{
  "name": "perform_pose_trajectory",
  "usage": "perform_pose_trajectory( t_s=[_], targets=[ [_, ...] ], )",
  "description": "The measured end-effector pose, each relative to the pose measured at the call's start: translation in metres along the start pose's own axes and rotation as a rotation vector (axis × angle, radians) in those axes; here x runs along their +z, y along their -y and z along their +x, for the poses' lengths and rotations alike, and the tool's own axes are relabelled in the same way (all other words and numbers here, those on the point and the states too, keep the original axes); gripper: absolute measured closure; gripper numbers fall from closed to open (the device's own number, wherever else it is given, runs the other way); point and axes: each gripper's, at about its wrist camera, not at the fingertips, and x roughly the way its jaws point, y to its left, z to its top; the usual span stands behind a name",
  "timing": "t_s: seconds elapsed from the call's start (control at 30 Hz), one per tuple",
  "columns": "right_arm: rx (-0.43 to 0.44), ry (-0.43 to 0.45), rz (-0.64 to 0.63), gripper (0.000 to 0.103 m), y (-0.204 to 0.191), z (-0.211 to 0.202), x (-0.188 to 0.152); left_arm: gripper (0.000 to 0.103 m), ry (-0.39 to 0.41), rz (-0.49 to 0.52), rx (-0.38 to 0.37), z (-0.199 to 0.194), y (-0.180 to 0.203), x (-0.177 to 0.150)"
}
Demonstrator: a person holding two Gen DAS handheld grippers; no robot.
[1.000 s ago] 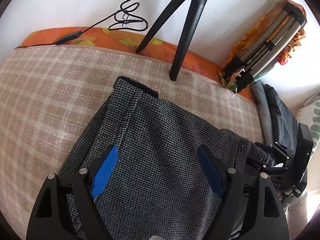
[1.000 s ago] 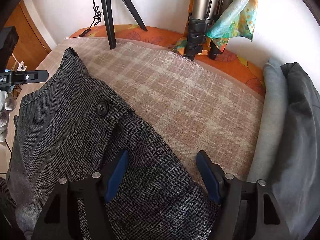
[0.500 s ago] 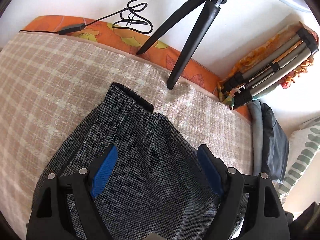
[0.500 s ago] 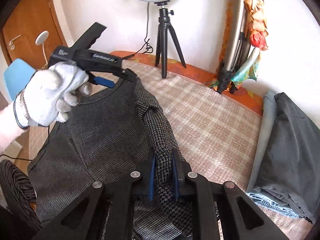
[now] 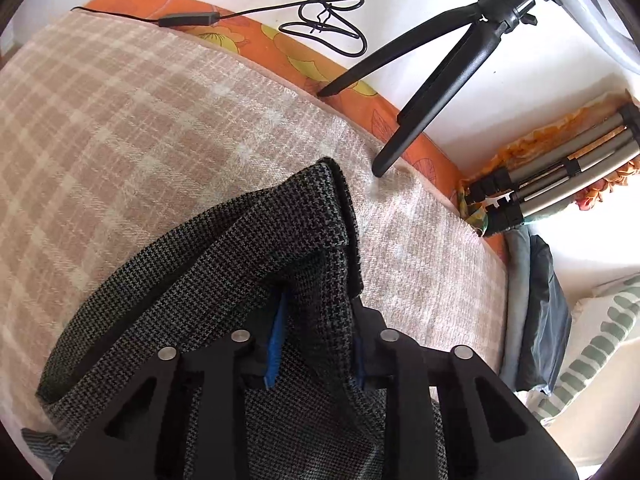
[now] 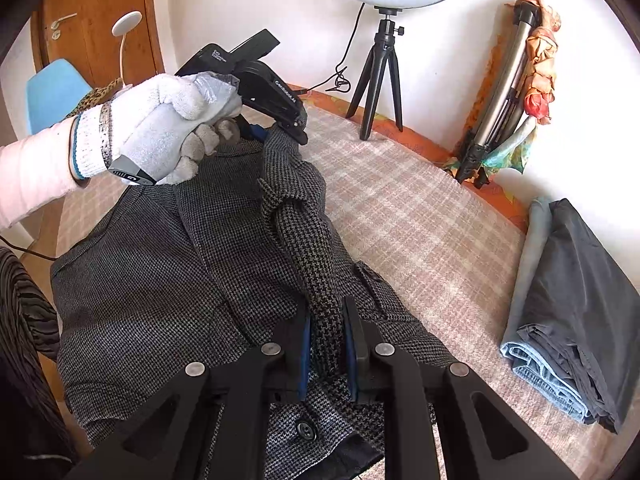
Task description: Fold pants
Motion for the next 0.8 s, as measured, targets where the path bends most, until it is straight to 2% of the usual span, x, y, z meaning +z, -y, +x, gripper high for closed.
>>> perform_pose_trajectory(
  t_s=[0.07,0.23,0.4,0.63,0.8],
  targets=[
    [-0.028,0.003,0.001,0.091,0.000,-0.002,0.001,0.091,0.023,0.020,-0.018,-0.011,0.001,-0.003],
    [-0.065,0.010,0.012,0.091,-0.001,-0.014,0.006,0.095,0.105,0.123,-0.032,-0.057,0.009,-0.015],
    [-0.074,0.031,0.007,0.091,-0.014,-0.042,0.007,0.096,0.152,0.169,-0.063,-0.103,0.005,-0.037],
    [-0.070,0.027,-0.063,0.091,-0.054,-0.077,-0.011,0.096,0.213,0.214,-0.088,-0.161,-0.005,-0.092],
    [-0.049,0.001,-0.109,0.091,-0.082,-0.091,-0.038,0.096,0.235,0.195,-0.100,-0.188,-0.031,-0.151]
  ],
)
